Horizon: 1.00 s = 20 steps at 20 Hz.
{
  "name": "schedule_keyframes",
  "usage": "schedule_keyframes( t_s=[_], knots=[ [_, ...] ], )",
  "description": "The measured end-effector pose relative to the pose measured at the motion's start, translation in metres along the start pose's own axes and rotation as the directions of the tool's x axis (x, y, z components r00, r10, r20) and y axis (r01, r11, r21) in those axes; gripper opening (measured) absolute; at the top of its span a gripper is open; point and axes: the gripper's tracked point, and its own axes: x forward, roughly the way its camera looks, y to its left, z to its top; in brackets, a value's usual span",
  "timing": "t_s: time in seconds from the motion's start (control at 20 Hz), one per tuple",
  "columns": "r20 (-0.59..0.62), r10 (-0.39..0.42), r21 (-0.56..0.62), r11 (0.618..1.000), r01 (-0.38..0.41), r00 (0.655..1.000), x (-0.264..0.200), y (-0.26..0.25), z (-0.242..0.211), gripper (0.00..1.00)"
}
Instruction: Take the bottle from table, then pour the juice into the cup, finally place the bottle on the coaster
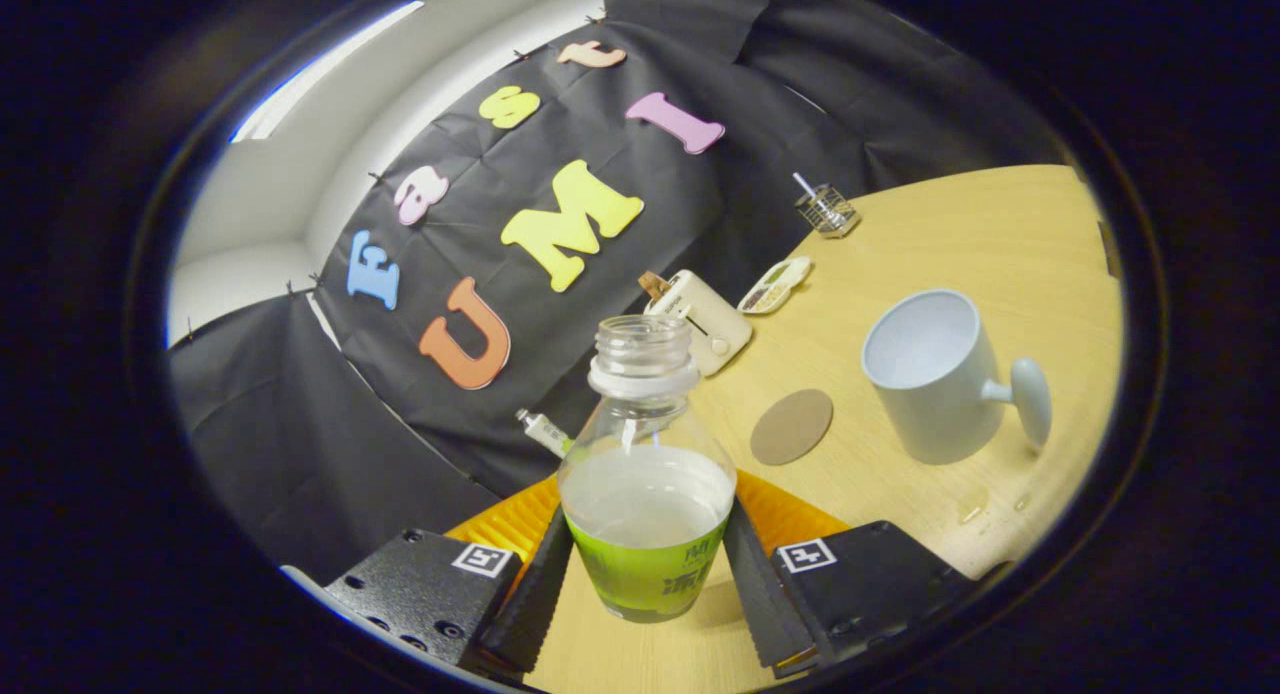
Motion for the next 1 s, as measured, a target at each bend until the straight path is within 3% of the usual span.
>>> schedule_keyframes(
  t_s=[0.15, 0.45, 0.7, 1.0],
  knots=[
    [0.004, -0.023, 0.081, 0.996, 0.023, 1.0, -0.002, -0.003, 0.01, 0.81],
    [0.027, 0.034, 0.246, 0.968, -0.04, 0.999, -0.011, 0.006, 0.033, 0.81],
    [0.012, 0.073, 0.392, 0.917, -0.072, 0.997, -0.01, 0.007, 0.037, 0.81],
    [-0.018, 0.118, 0.552, 0.829, -0.088, 0.993, -0.002, 0.003, 0.04, 0.81]
  ],
)
